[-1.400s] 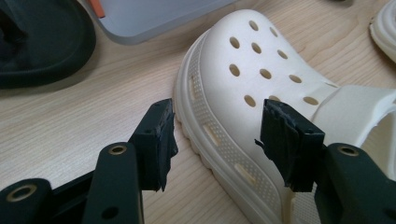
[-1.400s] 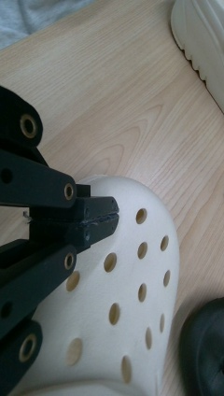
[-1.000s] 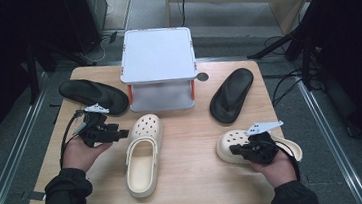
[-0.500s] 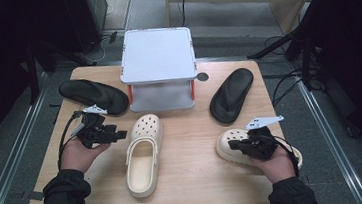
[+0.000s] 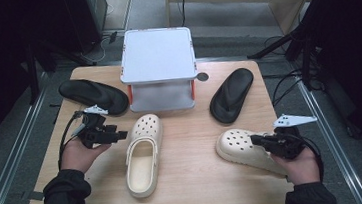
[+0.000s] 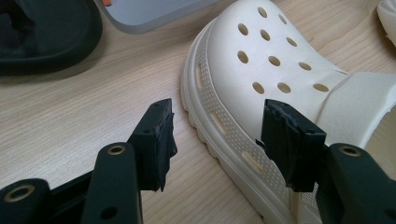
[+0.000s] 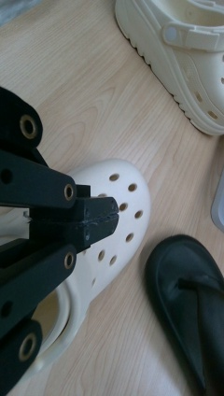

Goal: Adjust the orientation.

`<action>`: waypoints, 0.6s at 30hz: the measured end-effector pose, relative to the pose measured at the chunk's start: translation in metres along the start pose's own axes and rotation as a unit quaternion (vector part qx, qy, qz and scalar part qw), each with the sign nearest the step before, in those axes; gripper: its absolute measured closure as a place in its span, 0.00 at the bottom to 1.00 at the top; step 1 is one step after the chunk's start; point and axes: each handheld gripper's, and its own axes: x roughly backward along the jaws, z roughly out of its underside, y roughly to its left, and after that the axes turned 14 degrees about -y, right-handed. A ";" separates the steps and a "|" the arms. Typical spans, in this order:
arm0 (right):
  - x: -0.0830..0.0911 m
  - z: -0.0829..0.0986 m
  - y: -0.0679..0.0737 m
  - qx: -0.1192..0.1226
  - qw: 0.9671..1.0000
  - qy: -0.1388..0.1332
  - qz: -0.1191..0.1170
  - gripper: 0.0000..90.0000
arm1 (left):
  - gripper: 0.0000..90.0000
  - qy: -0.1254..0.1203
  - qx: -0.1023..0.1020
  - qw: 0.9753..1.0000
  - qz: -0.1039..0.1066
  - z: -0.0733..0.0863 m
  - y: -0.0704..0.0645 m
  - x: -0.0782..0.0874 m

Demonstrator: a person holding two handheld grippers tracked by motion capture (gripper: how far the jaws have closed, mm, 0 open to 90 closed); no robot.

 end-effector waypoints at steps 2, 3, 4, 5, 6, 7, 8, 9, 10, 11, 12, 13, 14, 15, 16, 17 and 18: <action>0.005 0.001 -0.004 -0.001 1.000 -0.003 0.007 1.00 | 0.49 -0.003 0.000 1.000 -0.001 0.000 0.000 0.000; 0.008 0.002 -0.006 -0.004 1.000 -0.005 0.010 1.00 | 0.49 -0.003 0.000 1.000 -0.001 0.000 0.000 0.001; 0.010 0.003 -0.008 -0.006 1.000 -0.006 0.014 1.00 | 0.49 -0.003 0.000 1.000 -0.001 0.000 0.000 0.001; 0.012 0.003 -0.010 -0.008 1.000 -0.007 0.017 1.00 | 0.49 -0.003 0.000 1.000 -0.002 0.000 0.000 0.001; 0.014 0.004 -0.012 -0.011 1.000 -0.011 0.016 1.00 | 0.49 -0.003 -0.001 1.000 -0.001 0.000 0.000 0.001; 0.017 0.005 -0.014 -0.012 1.000 -0.013 0.020 1.00 | 0.49 -0.004 -0.001 1.000 -0.002 -0.001 0.000 0.001; 0.018 0.006 -0.015 -0.012 1.000 -0.012 0.024 1.00 | 0.49 -0.004 -0.002 1.000 -0.001 -0.001 0.000 0.001; 0.020 0.007 -0.017 -0.014 0.999 -0.010 0.028 1.00 | 0.49 -0.004 -0.001 1.000 -0.002 -0.001 0.000 0.001; 0.021 0.008 -0.019 -0.013 0.999 -0.008 0.033 1.00 | 0.49 -0.004 -0.001 1.000 -0.002 -0.001 0.000 0.001; 0.023 0.010 -0.021 -0.013 0.999 -0.008 0.038 1.00 | 0.49 -0.004 -0.001 1.000 -0.002 -0.001 0.000 0.001; 0.025 0.011 -0.022 -0.013 0.999 -0.008 0.040 1.00 | 0.49 -0.005 0.000 1.000 -0.002 -0.001 0.000 0.001; 0.026 0.012 -0.022 -0.015 0.999 -0.006 0.043 1.00 | 0.49 -0.005 0.000 1.000 -0.003 -0.001 0.000 0.001; 0.027 0.013 -0.023 -0.010 0.999 -0.003 0.047 1.00 | 0.49 -0.003 0.000 1.000 -0.003 -0.001 0.000 0.001; 0.027 0.015 -0.024 -0.012 0.999 0.004 0.048 1.00 | 0.49 -0.003 -0.001 1.000 -0.002 -0.001 0.000 0.001; 0.026 0.016 -0.024 -0.012 0.999 0.009 0.049 1.00 | 0.49 -0.002 -0.001 1.000 -0.002 -0.001 0.000 0.001; 0.025 0.018 -0.024 -0.010 0.999 0.015 0.050 1.00 | 0.49 -0.003 -0.001 1.000 -0.003 0.000 -0.001 0.001; 0.023 0.020 -0.023 -0.008 0.998 0.022 0.050 1.00 | 0.49 -0.002 -0.002 1.000 -0.002 -0.001 -0.001 0.001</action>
